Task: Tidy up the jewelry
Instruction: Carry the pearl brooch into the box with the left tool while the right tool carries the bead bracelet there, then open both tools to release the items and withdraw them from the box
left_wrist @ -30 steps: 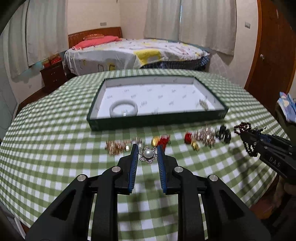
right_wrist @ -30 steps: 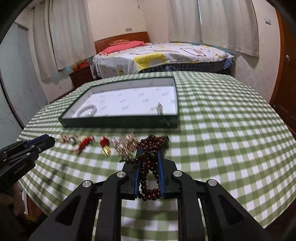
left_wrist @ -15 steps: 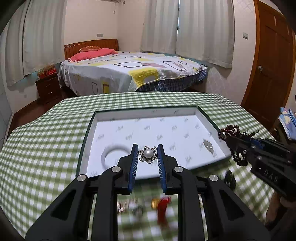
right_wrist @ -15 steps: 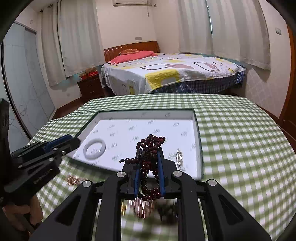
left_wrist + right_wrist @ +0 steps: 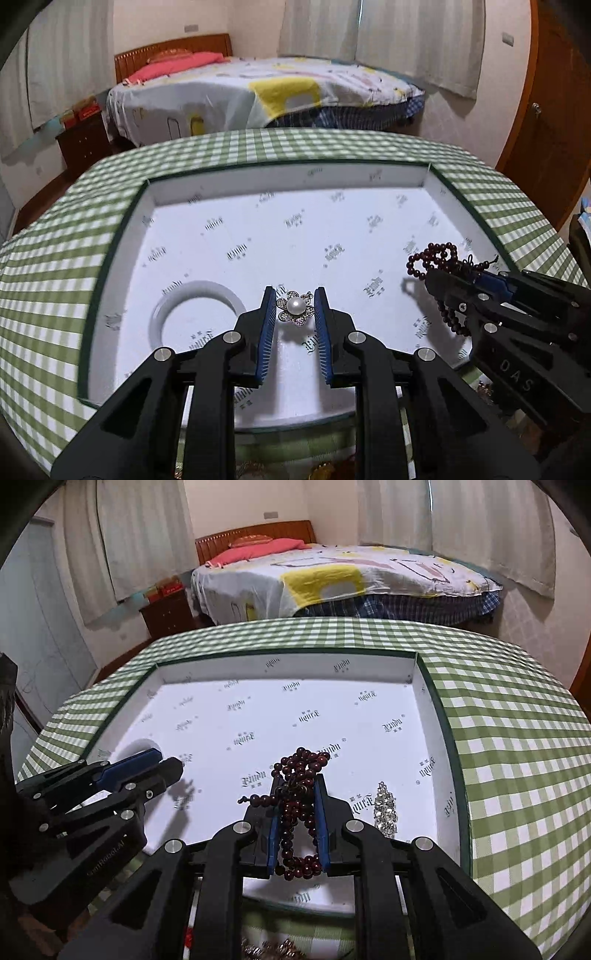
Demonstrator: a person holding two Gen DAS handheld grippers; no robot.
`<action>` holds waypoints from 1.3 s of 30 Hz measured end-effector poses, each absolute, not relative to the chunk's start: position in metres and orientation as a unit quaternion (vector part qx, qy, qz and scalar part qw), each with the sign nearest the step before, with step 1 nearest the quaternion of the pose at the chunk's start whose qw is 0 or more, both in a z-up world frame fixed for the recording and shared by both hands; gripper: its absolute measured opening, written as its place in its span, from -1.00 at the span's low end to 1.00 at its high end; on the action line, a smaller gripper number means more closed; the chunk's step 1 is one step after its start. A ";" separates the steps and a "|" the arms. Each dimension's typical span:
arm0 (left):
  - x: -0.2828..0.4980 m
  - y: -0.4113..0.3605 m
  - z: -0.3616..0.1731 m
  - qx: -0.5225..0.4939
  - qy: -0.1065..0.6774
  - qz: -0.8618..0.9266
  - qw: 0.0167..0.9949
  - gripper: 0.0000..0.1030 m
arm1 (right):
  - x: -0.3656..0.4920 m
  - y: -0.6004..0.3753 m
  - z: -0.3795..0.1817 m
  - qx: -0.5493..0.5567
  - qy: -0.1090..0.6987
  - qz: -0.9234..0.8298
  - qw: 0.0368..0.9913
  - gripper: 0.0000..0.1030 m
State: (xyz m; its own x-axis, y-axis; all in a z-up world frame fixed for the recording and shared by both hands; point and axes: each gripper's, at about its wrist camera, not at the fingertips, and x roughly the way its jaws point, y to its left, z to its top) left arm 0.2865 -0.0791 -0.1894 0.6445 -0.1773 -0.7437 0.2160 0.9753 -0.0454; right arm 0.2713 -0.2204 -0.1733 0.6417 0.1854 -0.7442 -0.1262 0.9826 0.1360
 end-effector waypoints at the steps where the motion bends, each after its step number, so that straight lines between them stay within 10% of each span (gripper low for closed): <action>1: 0.289 -0.079 -0.192 0.023 0.413 -0.108 0.904 -0.59 | 0.273 -0.219 -0.175 0.033 0.417 0.085 0.904 -0.67; 10: 0.292 -0.082 -0.199 0.030 0.432 -0.109 0.895 -0.53 | 0.281 -0.221 -0.182 0.033 0.435 0.086 0.895 -0.58; 13: 0.294 -0.082 -0.199 0.023 0.434 -0.113 0.893 -0.31 | 0.280 -0.222 -0.181 0.036 0.432 0.081 0.898 -0.17; 28: 0.265 -0.072 -0.177 0.012 0.408 -0.108 0.907 0.25 | 0.260 -0.227 -0.154 0.039 0.402 0.071 0.912 -0.16; 39: 0.235 -0.061 -0.161 0.007 0.388 -0.102 0.916 0.26 | 0.227 -0.223 -0.143 0.044 0.390 0.078 0.916 -0.16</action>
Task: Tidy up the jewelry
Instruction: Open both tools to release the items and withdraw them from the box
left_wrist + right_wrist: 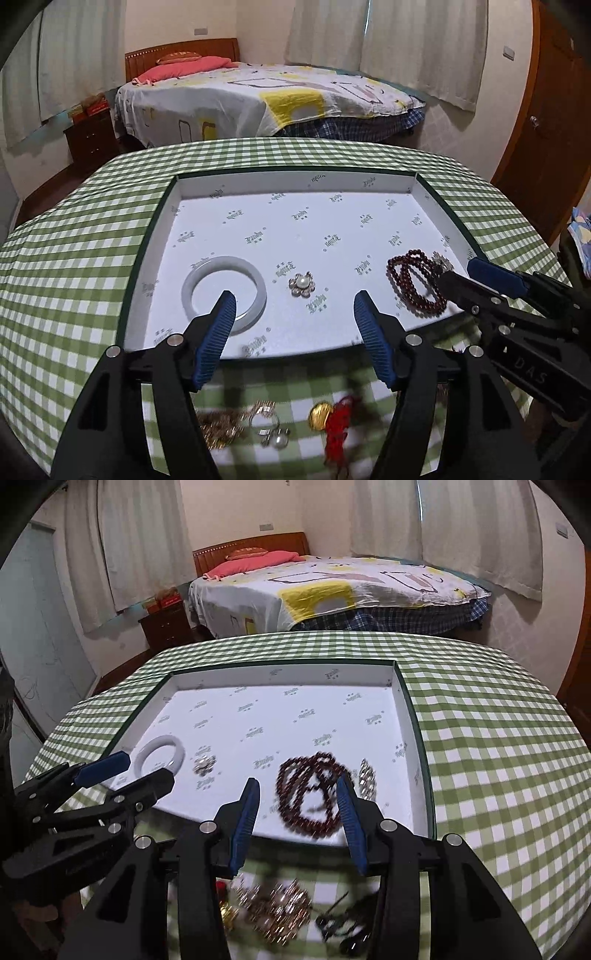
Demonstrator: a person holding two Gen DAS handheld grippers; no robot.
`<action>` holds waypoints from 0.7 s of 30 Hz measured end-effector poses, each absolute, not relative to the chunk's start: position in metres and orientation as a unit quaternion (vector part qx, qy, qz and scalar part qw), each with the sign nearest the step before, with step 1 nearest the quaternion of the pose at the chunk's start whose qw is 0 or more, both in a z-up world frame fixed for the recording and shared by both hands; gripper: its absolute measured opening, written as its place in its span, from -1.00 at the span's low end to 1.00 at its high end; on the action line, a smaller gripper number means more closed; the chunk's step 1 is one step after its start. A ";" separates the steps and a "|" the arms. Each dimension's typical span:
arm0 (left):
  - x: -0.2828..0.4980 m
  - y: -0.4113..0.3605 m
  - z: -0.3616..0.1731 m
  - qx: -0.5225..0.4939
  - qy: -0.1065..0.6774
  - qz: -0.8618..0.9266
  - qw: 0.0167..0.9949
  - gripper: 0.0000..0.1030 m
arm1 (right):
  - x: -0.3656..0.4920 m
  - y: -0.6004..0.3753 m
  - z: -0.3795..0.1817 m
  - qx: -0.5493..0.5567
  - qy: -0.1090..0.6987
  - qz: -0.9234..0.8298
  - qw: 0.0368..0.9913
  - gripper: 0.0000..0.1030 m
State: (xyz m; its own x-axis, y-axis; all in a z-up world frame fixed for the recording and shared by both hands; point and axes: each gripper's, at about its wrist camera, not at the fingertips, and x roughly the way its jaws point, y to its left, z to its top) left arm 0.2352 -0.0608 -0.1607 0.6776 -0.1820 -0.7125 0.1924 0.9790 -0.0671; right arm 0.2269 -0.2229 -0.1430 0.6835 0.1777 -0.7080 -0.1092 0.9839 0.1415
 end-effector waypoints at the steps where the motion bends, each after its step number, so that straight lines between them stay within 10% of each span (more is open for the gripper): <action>1: 0.231 -0.059 -0.159 0.008 0.386 -0.100 0.917 0.26 | 0.223 -0.221 -0.143 0.043 0.390 0.081 0.916 -0.16; 21: 0.158 0.030 -0.172 -0.008 0.416 -0.006 0.909 0.26 | 0.187 -0.170 -0.171 0.003 0.424 0.138 0.895 -0.18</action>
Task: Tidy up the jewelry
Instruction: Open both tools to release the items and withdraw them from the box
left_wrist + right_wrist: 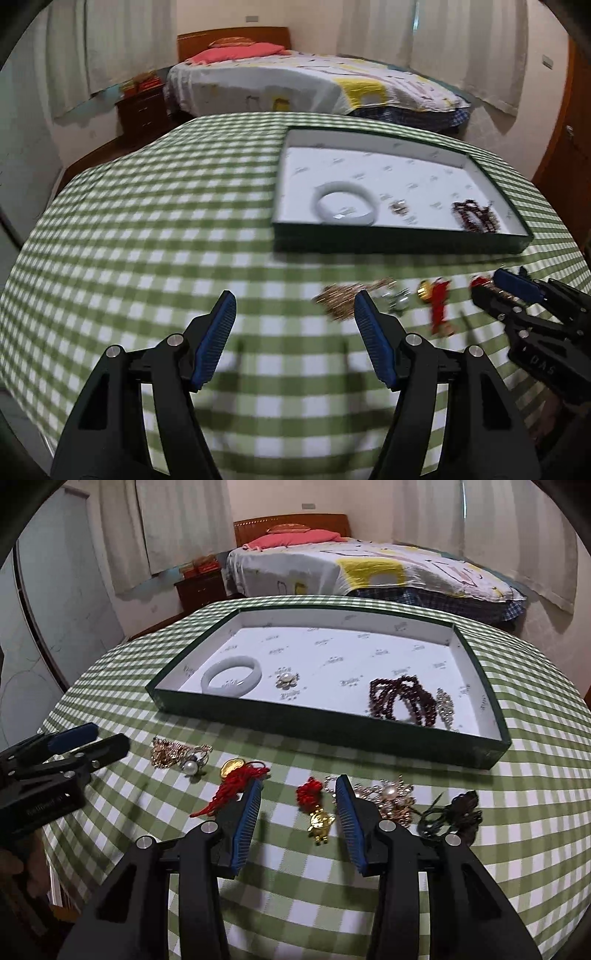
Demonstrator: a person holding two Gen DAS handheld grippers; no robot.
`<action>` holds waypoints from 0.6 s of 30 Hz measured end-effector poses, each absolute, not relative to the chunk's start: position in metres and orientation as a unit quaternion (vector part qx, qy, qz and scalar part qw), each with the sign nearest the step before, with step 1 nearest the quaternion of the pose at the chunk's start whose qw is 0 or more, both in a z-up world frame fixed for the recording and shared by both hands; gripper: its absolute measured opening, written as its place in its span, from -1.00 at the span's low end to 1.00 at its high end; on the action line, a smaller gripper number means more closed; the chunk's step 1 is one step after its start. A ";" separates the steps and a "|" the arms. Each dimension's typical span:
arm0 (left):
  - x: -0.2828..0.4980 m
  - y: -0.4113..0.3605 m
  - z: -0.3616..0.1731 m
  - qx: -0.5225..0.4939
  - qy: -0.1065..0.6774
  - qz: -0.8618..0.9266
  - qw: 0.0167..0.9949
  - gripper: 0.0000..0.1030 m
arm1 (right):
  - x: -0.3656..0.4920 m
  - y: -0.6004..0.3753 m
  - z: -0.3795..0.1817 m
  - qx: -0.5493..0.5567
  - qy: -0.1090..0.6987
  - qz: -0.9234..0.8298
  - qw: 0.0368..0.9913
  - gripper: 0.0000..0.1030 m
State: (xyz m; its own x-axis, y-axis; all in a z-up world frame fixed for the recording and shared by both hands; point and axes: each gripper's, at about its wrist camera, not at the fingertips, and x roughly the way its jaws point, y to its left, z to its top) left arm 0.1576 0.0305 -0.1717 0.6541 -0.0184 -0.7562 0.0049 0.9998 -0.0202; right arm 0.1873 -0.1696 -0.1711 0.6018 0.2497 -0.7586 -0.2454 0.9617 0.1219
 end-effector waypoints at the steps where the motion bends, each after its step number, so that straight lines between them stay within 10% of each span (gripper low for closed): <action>1: 0.157 0.036 -0.172 -0.011 0.417 -0.001 0.909 0.26 | 0.187 -0.168 -0.172 0.001 0.425 0.138 0.895 -0.18; 18: 0.152 0.052 -0.189 -0.015 0.437 0.021 0.899 0.26 | 0.189 -0.167 -0.183 -0.024 0.438 0.120 0.890 -0.46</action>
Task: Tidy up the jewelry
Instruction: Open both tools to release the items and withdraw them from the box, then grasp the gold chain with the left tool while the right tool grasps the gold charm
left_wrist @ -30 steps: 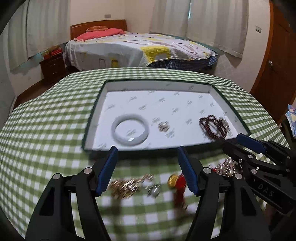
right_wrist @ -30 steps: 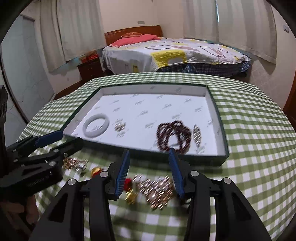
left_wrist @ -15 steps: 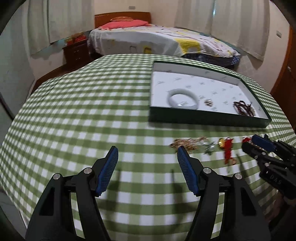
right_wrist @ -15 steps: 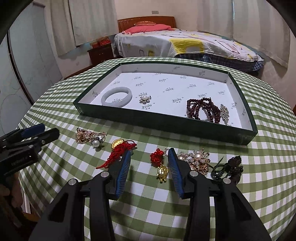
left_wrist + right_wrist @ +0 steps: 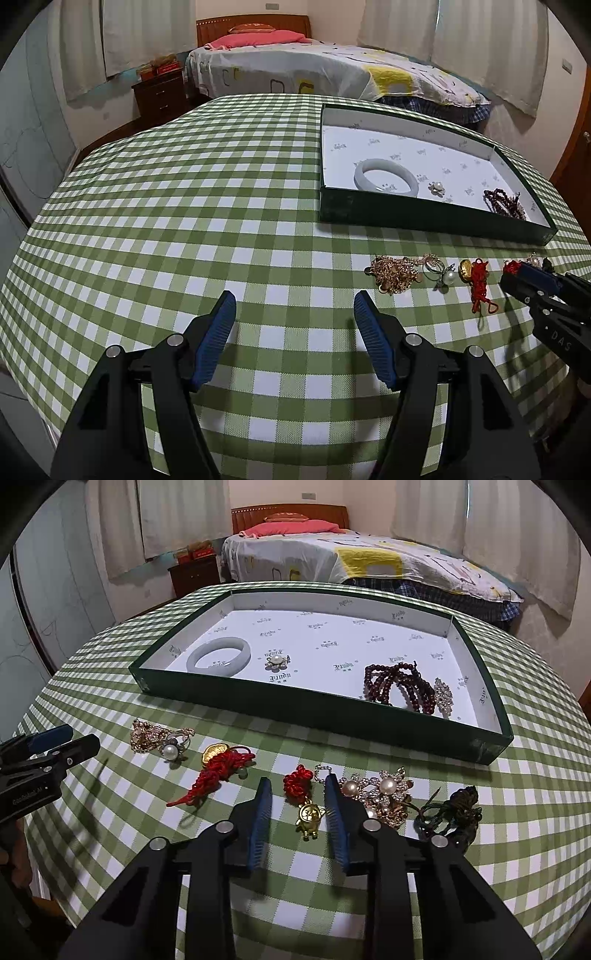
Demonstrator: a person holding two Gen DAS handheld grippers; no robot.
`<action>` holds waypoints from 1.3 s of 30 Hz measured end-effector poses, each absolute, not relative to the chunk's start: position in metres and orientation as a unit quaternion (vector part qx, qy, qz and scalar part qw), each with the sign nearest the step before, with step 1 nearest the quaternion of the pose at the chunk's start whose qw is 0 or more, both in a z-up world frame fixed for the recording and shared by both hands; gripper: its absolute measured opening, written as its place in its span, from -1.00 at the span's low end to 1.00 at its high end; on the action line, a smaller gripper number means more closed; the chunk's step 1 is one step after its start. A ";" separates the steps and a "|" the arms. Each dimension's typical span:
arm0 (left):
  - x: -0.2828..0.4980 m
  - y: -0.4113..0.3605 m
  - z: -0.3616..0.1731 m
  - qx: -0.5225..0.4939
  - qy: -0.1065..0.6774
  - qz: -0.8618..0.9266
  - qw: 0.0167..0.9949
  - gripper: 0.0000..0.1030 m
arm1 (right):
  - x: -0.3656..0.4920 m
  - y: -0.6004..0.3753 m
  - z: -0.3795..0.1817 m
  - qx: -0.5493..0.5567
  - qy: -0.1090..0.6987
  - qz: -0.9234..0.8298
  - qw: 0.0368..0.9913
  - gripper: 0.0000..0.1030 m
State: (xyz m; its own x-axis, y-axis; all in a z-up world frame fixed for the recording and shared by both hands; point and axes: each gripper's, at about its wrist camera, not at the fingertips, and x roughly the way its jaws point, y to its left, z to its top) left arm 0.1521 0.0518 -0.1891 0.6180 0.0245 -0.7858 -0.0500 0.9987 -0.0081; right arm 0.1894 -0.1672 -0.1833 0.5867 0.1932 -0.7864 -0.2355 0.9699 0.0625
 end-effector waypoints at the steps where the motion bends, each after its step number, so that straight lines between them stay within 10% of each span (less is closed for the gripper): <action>1: 0.152 0.052 -0.189 -0.014 0.437 0.021 0.899 0.26 | 0.189 -0.168 -0.183 -0.024 0.438 0.120 0.891 -0.48; 39: 0.153 0.050 -0.191 -0.023 0.442 0.019 0.896 0.26 | 0.175 -0.169 -0.182 -0.024 0.452 0.132 0.882 -0.51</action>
State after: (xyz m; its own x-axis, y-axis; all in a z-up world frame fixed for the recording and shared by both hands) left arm 0.1527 0.0500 -0.1905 0.6078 0.0130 -0.7940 -0.0537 0.9982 -0.0247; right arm 0.1754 -0.1687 -0.1820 0.5554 0.2123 -0.8040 -0.2548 0.9638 0.0784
